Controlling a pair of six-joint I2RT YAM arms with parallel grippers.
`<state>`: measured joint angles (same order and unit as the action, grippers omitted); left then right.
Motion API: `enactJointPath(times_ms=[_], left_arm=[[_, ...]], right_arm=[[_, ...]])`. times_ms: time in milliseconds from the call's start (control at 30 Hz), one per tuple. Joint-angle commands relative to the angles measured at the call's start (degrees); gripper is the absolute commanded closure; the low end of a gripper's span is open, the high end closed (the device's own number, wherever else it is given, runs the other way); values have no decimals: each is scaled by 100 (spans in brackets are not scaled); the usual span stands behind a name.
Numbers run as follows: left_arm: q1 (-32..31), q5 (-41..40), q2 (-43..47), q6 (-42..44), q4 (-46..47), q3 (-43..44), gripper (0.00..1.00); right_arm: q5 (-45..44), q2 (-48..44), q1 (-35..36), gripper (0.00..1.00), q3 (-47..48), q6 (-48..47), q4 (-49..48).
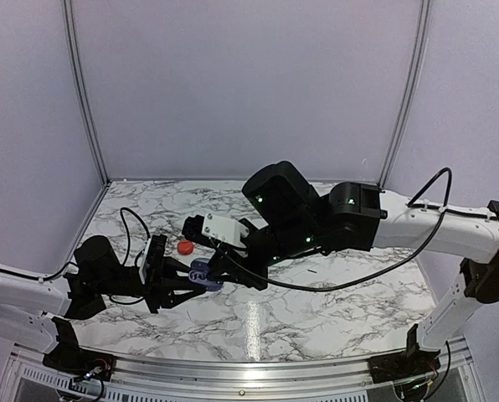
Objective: Insert the wireless bluetooth earbuds into the charging case
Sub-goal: Adjust the right earbud in the right side groove of the charging case.
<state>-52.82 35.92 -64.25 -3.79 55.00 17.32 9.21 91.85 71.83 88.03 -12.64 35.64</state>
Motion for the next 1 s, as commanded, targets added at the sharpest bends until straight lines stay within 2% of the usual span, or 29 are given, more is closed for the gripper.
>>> enactJointPath(times_ms=[0, 200, 567, 967], left_arm=[[-52, 64, -11, 115, 77, 193, 100], [-53, 38, 13, 143, 24, 202, 100], [-53, 33, 38, 159, 11, 210, 100], [-53, 16, 102, 177, 6, 193, 100]], right_arm=[[-145, -9, 11, 79, 317, -13, 103], [-104, 127, 15, 91, 352, -95, 256], [-148, 269, 31, 100, 304, -237, 581], [-534, 455, 199, 100, 235, -326, 881]])
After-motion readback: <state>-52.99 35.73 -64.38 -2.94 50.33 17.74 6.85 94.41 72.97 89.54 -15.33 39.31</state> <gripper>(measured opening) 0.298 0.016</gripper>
